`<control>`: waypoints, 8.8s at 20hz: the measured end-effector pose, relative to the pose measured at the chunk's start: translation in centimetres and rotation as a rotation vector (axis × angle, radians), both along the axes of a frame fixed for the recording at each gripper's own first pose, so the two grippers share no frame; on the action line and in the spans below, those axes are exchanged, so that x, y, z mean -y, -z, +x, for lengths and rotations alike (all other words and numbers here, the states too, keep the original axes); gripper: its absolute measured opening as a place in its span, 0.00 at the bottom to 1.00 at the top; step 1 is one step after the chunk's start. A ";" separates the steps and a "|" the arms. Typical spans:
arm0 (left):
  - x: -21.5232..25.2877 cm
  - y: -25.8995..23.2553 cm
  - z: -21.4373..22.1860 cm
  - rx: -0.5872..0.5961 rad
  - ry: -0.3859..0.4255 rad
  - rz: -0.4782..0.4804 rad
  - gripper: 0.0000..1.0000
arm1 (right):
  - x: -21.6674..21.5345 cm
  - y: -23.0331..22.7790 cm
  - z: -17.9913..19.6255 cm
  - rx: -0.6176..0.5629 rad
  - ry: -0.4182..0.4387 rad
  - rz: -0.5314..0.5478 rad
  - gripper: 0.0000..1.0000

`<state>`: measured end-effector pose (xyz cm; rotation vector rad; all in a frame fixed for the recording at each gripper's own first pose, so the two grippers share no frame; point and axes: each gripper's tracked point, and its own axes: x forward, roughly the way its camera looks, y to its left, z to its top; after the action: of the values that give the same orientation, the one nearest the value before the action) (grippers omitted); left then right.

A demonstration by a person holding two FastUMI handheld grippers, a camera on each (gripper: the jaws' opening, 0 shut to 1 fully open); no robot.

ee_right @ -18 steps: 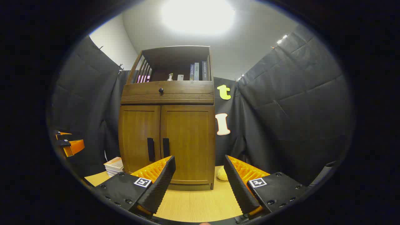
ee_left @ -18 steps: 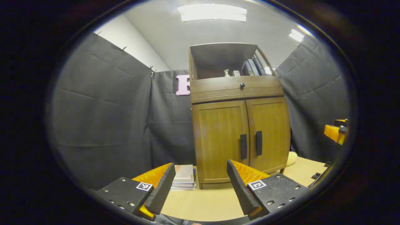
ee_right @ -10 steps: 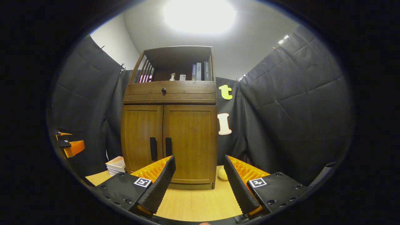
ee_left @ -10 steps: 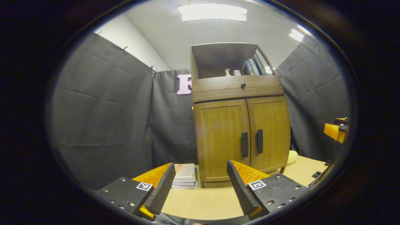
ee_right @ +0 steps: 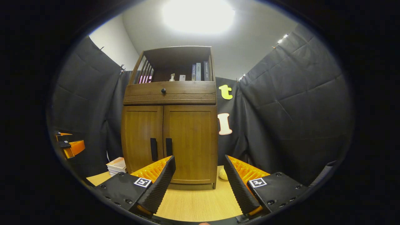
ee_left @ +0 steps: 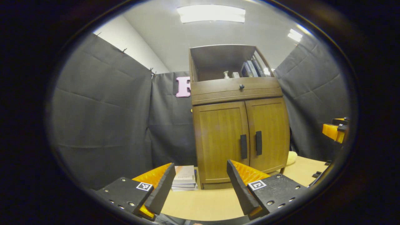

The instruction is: Open the right door of the double-door shoe cabinet with the right hand, and open the left door with the left hand.

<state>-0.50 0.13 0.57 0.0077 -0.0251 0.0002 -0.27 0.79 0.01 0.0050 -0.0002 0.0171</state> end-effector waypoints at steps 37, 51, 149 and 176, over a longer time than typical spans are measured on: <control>-1.9 0.9 1.2 -0.085 -0.199 0.041 0.96 | -11.2 7.0 26.2 -0.124 -0.213 0.041 0.97; -2.3 1.2 1.3 -0.143 -0.267 0.069 0.96 | -15.0 10.8 31.8 -0.189 -0.239 0.037 0.48; 17.7 -3.0 7.8 -0.032 0.229 -0.017 0.94 | 7.1 7.5 17.9 -0.188 0.081 0.001 0.68; 22.5 2.5 29.9 -0.068 0.187 -0.021 0.90 | 3.2 9.8 20.1 -0.228 -0.045 -0.053 0.99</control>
<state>29.41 -22.37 -1.92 -0.0154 0.0421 -0.1866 19.88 -2.40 -9.80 -0.0456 0.2286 0.0619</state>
